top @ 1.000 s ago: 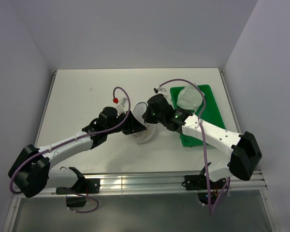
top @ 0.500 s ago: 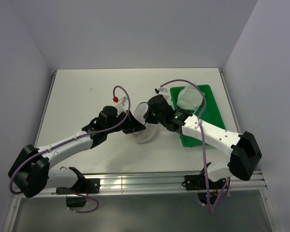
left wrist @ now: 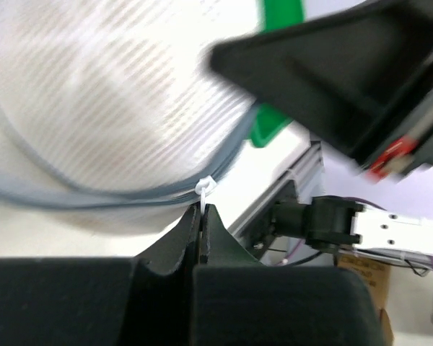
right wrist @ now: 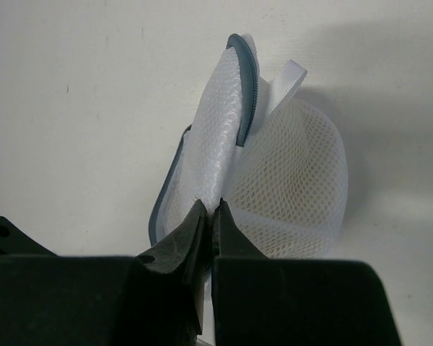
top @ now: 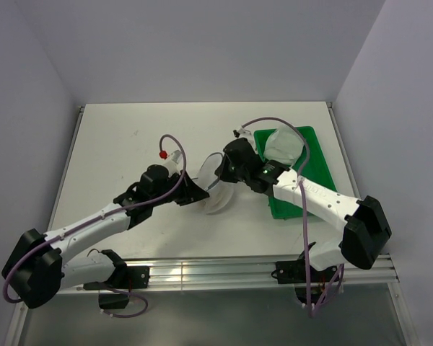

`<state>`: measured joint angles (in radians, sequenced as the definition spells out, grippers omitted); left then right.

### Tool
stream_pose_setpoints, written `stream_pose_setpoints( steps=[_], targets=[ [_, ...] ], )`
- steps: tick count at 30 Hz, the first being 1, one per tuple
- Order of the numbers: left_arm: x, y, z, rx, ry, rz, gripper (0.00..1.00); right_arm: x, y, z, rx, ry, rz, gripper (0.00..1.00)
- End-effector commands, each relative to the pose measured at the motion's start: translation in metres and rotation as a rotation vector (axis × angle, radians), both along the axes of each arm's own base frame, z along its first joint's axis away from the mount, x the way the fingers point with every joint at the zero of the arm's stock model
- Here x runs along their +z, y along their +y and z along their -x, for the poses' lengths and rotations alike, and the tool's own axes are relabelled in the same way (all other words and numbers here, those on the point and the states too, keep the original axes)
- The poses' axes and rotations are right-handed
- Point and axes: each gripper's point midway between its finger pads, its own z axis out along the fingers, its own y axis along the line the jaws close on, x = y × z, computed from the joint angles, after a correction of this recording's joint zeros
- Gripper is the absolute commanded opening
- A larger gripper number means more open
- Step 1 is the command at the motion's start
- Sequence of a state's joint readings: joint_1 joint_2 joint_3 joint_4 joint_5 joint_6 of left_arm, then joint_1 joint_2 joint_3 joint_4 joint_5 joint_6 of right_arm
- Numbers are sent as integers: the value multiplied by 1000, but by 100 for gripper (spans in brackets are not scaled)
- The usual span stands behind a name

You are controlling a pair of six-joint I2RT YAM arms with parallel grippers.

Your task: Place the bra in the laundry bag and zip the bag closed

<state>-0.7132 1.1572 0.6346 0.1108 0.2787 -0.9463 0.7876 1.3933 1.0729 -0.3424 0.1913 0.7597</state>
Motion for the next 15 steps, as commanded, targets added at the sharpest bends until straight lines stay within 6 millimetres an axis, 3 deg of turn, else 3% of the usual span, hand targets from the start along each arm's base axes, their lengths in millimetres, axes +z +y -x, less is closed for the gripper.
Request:
stream_pose_setpoints(
  steps=[1,10,13,15],
  targets=[
    [-23,20,5,44,24,-66,0,12,-16,-17,-29,-55,-2,0],
    [-54,55,7,138,78,-149,0,15,-33,-35,-14,-54,-17,0],
    [-47,59,6,151,62,-142,0,21,-35,-43,-6,-48,-33,0],
    [-31,58,3,152,30,-132,0,26,-28,-43,14,-43,-53,13]
  ],
)
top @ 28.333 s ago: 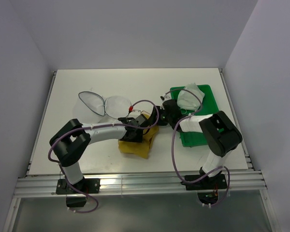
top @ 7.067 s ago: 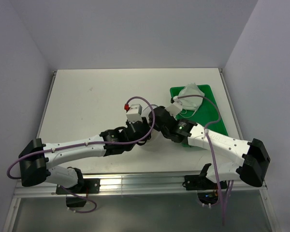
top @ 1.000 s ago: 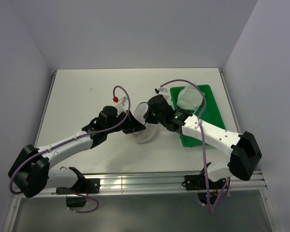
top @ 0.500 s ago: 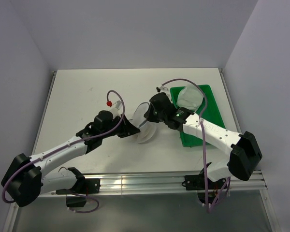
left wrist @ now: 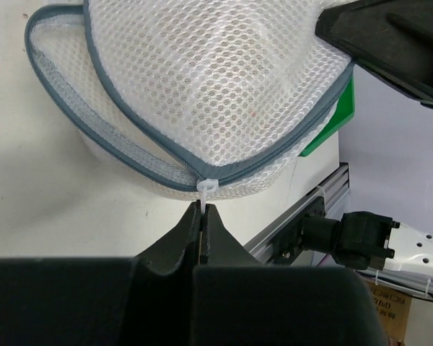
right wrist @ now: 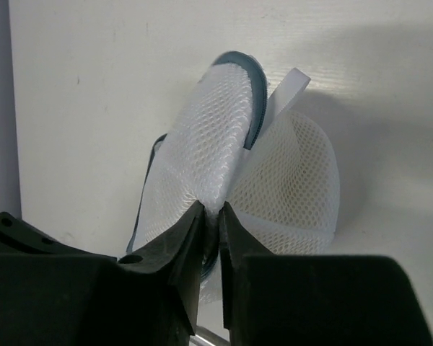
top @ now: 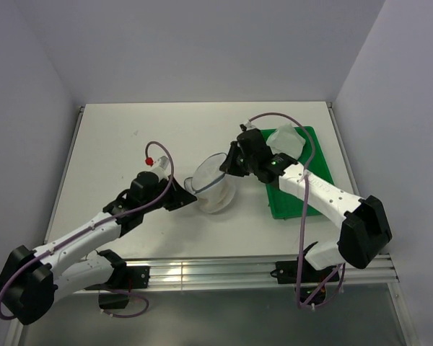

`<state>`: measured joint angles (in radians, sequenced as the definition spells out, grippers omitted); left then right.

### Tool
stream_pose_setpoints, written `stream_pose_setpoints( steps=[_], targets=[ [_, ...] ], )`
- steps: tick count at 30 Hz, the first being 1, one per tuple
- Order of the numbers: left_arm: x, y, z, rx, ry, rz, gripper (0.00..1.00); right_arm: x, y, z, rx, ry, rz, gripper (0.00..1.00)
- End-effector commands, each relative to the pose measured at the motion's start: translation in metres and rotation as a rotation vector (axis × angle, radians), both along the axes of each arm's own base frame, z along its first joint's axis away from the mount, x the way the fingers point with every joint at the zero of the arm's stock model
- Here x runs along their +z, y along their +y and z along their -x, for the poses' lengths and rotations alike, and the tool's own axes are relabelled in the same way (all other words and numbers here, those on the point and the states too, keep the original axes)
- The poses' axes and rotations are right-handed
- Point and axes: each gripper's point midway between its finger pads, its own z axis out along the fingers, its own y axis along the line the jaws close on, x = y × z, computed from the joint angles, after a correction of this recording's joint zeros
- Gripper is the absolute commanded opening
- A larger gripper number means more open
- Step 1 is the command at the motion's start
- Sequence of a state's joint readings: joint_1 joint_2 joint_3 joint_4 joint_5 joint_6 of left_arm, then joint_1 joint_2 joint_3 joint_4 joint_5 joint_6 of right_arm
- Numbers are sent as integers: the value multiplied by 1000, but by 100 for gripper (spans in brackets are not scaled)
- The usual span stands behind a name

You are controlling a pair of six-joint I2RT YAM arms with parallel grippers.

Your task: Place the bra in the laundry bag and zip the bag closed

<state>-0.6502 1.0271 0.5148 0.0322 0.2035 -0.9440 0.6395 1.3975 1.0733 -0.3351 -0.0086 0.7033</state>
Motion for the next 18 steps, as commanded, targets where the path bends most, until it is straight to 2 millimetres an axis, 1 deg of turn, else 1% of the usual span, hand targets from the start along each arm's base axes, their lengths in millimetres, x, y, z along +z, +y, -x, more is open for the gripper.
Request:
stream_pose_setpoints(
  steps=[1,2,3,4,5,6,7,8,9,10,12,13,14,15,16,17,18],
  targets=[
    [6,13,1,19,-10,-57,0,30,-6,-25,-23,-97,-10,20],
    [17,12,2,18,-34,-45,0,32,-6,-25,-22,-92,-12,30],
    [25,12,1,19,-49,-41,0,34,-3,-22,-20,-86,-17,34],
    [42,10,-2,21,-79,-24,0,43,-1,-22,-17,-97,-27,38],
    [46,11,0,18,-81,-32,0,46,1,-20,-12,-94,-28,48],
    [52,12,-2,29,-94,-38,0,47,-1,-15,-18,-77,-21,53],
    [62,10,-3,26,-109,-28,0,54,-2,-14,-25,-81,-31,57],
    [64,6,-2,14,-110,-26,0,56,-3,-11,-30,-71,-36,59],
    [67,3,-2,12,-111,-20,0,59,-2,-8,-41,-59,-60,59],
    [70,-2,0,-1,-116,-16,0,61,3,1,-16,-42,-90,59],
    [66,-8,-1,-5,-115,-26,0,60,11,13,-19,-1,-140,59],
    [67,-14,2,-20,-116,-26,0,54,18,28,2,24,-152,60],
    [63,-18,2,-23,-108,-35,0,51,23,35,8,43,-174,60],
    [61,-21,3,-23,-104,-35,0,56,27,44,2,62,-222,60],
    [57,-24,6,-24,-96,-46,0,43,31,59,16,91,-216,60],
    [55,-24,7,-16,-85,-50,0,43,33,65,1,106,-239,60],
    [49,-23,9,-12,-70,-64,0,41,30,74,-7,112,-248,60]
  ],
)
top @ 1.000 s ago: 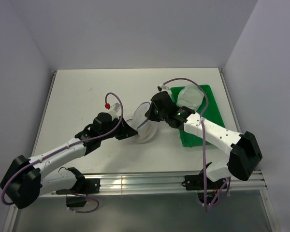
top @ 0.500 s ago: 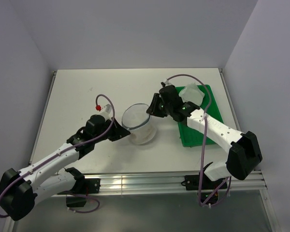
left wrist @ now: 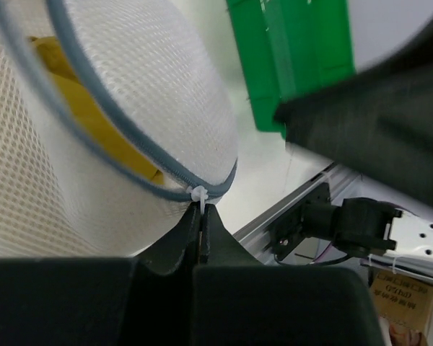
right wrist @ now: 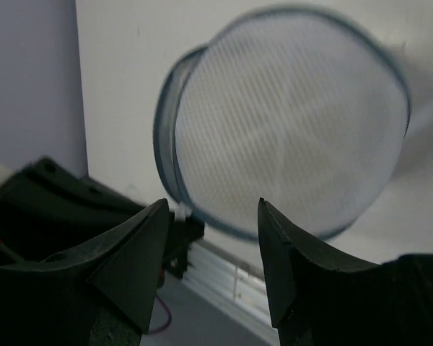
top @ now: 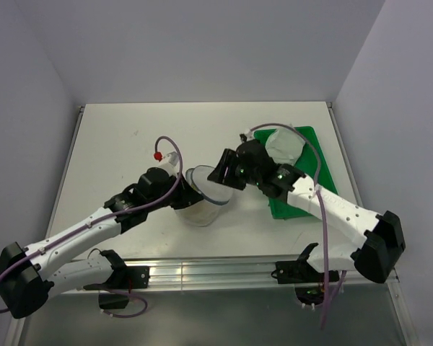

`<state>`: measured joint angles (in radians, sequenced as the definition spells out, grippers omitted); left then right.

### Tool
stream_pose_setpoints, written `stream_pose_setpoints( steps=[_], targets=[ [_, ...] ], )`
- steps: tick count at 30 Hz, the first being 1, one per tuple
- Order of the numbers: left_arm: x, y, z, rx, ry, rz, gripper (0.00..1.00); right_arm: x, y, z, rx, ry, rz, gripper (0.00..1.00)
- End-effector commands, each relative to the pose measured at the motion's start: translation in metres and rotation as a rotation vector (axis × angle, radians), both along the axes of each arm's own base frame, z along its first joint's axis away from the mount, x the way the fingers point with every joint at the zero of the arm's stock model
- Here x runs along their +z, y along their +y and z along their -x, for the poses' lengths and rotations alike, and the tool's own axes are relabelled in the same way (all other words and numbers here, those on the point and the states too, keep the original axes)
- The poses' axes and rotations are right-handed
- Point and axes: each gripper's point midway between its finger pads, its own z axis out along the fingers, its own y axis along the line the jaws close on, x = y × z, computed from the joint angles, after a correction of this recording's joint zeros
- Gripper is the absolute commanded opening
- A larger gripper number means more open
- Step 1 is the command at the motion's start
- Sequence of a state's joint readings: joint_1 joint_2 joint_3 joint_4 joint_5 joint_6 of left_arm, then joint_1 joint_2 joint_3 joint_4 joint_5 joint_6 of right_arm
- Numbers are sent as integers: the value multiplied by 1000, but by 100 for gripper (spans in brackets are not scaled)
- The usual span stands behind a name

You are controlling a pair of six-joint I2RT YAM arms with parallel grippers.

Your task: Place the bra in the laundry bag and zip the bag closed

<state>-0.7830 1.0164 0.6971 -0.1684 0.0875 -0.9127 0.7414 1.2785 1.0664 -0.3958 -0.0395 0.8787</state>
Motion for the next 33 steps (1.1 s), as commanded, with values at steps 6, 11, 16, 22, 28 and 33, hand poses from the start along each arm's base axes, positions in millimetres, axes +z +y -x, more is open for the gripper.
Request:
stream_pose_setpoints(
  steps=[6,11,16,22,28,33],
  targets=[
    [-15,7,8,60,32,-18,0,-4,7,67,-38,107,-144,60],
    [-17,-2,27,31,37,-5,0,-17,11,88,-89,179,-231,60],
    [-23,-15,52,-22,54,2,0,-31,13,96,-123,206,-252,60],
    [-20,-22,66,-45,51,10,0,-45,12,96,-182,230,-268,60],
    [-20,-24,72,-58,47,4,0,-51,15,91,-226,229,-281,58],
    [-19,-24,74,-67,43,4,0,-57,23,88,-221,234,-264,34]
  ],
)
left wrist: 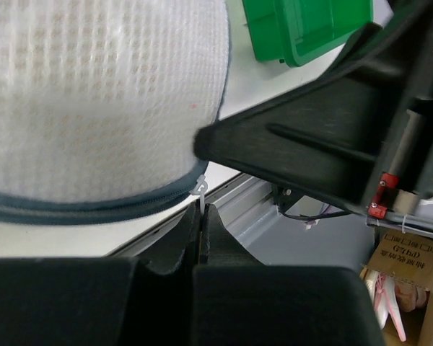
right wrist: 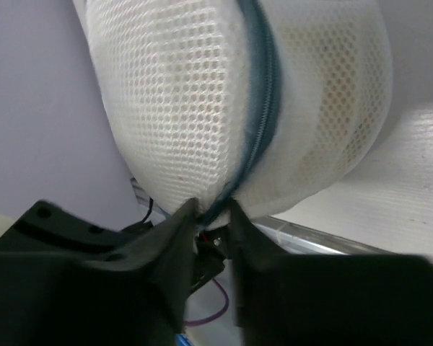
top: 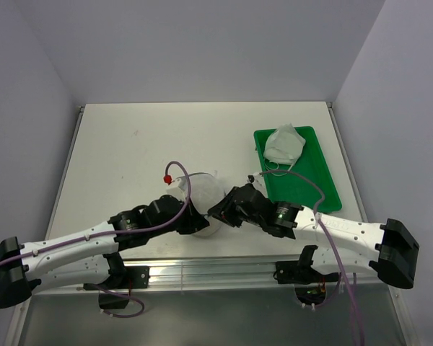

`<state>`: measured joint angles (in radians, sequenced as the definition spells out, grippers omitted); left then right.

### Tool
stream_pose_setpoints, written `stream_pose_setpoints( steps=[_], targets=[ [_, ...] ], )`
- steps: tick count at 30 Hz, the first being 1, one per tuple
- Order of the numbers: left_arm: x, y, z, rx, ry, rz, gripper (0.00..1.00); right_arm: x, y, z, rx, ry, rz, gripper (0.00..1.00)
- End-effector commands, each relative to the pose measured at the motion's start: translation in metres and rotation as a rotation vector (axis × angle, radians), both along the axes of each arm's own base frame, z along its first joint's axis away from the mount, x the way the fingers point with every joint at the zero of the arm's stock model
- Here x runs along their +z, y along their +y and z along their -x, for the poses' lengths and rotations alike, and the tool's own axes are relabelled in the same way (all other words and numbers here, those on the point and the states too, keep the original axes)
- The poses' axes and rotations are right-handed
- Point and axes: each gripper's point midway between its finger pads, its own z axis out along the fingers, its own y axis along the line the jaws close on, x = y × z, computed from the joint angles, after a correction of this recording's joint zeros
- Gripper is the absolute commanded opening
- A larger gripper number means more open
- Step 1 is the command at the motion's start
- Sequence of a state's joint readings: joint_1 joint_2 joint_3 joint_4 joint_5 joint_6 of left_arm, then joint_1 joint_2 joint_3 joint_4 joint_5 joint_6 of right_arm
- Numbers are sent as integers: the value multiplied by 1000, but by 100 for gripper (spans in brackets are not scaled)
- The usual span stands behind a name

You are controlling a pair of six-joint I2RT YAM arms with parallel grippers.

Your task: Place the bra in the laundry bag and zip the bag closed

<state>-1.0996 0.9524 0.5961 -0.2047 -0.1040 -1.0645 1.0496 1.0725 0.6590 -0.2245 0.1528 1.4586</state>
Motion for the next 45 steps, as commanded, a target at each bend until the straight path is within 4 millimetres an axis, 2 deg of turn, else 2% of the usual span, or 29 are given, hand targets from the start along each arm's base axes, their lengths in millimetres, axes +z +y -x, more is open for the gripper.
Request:
stream_pose_setpoints(
  steps=[1,3,8,13,17,22,24,26,27,30,32,35,36,38,42,43,45],
  targets=[
    [12,-3,-1,7,-27,40,0,5,8,-10,-32,-28,-24,26],
    [10,-2,0,5,-24,32,0,2,8,-12,-33,-27,0,10],
    [3,9,-3,38,-21,-8,0,-5,-4,-21,-44,-50,57,0],
    [-11,24,-10,94,-14,-66,0,-4,-25,-46,-29,-107,133,0],
    [-23,36,-20,130,2,-97,0,2,-27,-67,57,-158,195,0],
    [-27,63,-42,220,9,-100,0,7,-32,-96,163,-248,282,0],
    [-27,72,-46,239,3,-116,0,17,-29,-106,204,-291,274,0],
    [-22,82,-52,268,-12,-116,0,22,-35,-122,205,-320,289,0],
    [-21,85,-54,277,-15,-119,0,37,-32,-131,211,-352,277,0],
    [-13,86,-58,279,-29,-98,0,56,-22,-147,260,-390,298,0],
    [-10,80,-58,264,-27,-80,0,64,-14,-155,292,-392,308,4],
    [-5,70,-58,234,-32,-34,0,67,-9,-157,297,-377,314,23],
    [-4,66,-56,216,-28,-24,0,68,-10,-157,288,-374,320,35],
    [1,60,-57,197,-39,-5,0,67,-17,-154,243,-353,337,48],
    [0,43,-53,147,-47,-10,0,59,-33,-145,179,-305,366,55],
    [1,38,-53,139,-48,-4,0,63,-36,-140,162,-299,354,55],
    [-3,28,-51,116,-40,-12,0,53,-36,-125,166,-262,337,55]
  ],
)
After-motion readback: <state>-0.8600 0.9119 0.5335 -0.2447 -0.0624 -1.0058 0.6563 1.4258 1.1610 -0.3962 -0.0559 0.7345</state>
